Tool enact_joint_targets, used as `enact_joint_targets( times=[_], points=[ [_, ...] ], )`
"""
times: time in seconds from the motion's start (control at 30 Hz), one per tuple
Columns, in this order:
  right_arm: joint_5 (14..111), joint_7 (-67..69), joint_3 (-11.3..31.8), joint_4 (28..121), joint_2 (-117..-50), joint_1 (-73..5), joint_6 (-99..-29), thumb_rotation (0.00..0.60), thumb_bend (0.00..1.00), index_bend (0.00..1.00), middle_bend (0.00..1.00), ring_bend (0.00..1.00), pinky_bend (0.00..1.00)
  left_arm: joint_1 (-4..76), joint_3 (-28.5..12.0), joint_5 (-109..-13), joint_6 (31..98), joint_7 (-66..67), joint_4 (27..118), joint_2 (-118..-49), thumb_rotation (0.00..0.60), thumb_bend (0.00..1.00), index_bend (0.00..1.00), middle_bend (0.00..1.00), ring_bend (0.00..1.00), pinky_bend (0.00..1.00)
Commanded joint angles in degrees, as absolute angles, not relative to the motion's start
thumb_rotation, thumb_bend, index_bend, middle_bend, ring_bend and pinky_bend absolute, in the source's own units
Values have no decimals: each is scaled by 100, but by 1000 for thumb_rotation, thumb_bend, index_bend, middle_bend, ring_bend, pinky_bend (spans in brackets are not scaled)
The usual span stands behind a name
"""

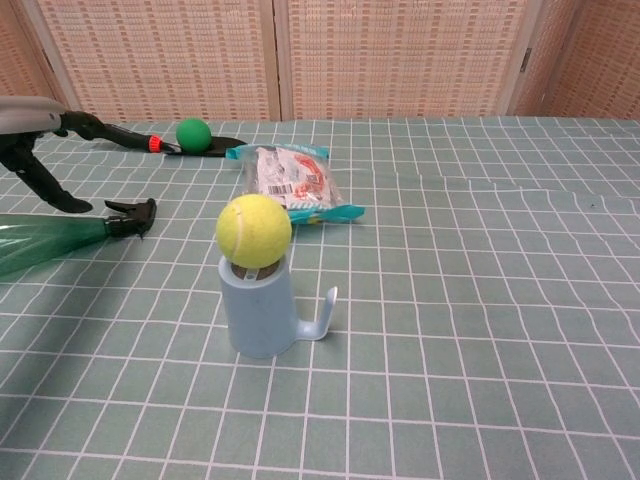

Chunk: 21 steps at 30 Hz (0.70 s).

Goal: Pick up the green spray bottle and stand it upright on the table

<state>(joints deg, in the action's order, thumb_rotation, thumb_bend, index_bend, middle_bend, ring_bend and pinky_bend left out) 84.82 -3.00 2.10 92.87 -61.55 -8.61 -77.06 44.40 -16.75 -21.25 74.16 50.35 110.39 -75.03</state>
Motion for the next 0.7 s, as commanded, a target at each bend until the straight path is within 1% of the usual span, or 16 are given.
enact_joint_targets(
  times=[0.03,0.1,0.27,0.5,0.7],
  points=[
    [8458,-316,214,9308,-6152,-870,-7683,600,0,0,0,0,0,4717,-1701,-1779,7445,5232,10687,-7866,600,209,0,80,0,0],
    [8454,-310,217,9322,-6146,-870,-7685,600,0,0,0,0,0,4887,-1788,-1474,7505,5341,10381,-8110,600,209,0,89,0,0],
    [8447,-292,213,9326,-6133,-876,-7667,600,0,0,0,0,0,5081,-1836,-1157,7573,5458,9813,-8455,600,208,0,95,0,0],
    [8468,-282,204,9332,-6126,-886,-7658,600,0,0,0,0,0,5132,-1845,-938,7429,5453,9296,-8661,600,208,0,108,0,0],
    [8446,-302,205,9348,-6125,-896,-7633,600,0,0,0,0,0,5119,-1725,-952,7312,5491,8902,-8766,600,209,0,121,0,0]
  ],
)
